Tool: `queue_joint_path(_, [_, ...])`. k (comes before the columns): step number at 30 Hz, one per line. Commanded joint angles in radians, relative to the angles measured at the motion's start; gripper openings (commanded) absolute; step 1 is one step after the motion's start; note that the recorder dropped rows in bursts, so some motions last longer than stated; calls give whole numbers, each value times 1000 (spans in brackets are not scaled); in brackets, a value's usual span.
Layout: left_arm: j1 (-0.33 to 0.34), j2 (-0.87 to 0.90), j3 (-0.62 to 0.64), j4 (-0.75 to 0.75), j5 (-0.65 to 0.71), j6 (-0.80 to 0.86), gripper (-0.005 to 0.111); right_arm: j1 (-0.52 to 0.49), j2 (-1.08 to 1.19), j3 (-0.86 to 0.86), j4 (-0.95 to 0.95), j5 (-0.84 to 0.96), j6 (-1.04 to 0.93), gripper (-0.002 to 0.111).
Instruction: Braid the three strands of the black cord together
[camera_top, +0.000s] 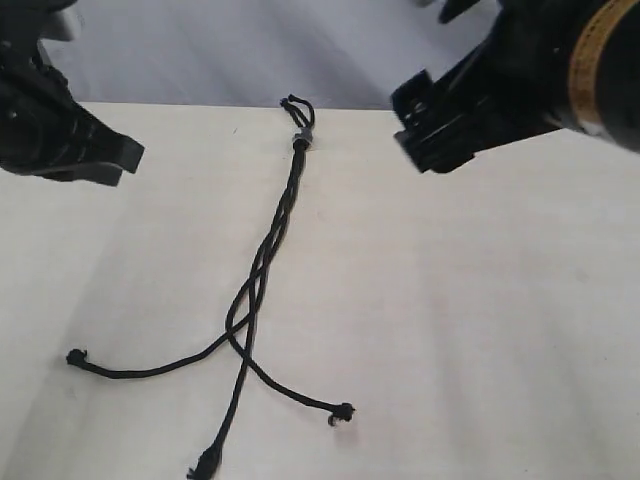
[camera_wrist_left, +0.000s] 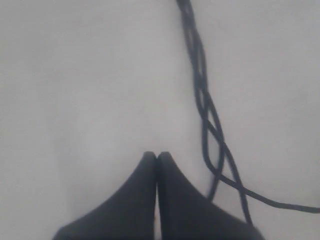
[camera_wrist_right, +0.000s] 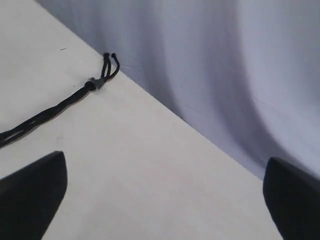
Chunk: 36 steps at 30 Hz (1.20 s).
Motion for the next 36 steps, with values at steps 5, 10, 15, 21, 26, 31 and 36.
queue_joint_path(5, [-142, -3, 165, -395, -39, 369, 0, -450, -16, 129, -29, -476, 137, 99])
queue_joint_path(10, [-353, -1, 269, -287, -230, 209, 0, -626, 50, 134, -29, -615, 137, 99])
queue_joint_path(15, [-474, 81, 281, -25, -293, -83, 0, -672, 99, 134, -40, -716, 137, 99])
queue_joint_path(21, [-554, 240, 270, 259, -322, -377, 0, -674, 104, 134, -42, -803, 137, 99])
queue_joint_path(26, [-556, 269, 262, 353, -323, -465, 0, -674, 104, 134, -40, -803, 137, 99])
queue_joint_path(31, [-558, 275, 262, 351, -321, -487, 0, -674, 104, 134, -40, -805, 141, 99])
queue_joint_path(36, [-579, 288, 262, 326, -387, -487, 0, -674, 104, 134, -40, -805, 141, 99])
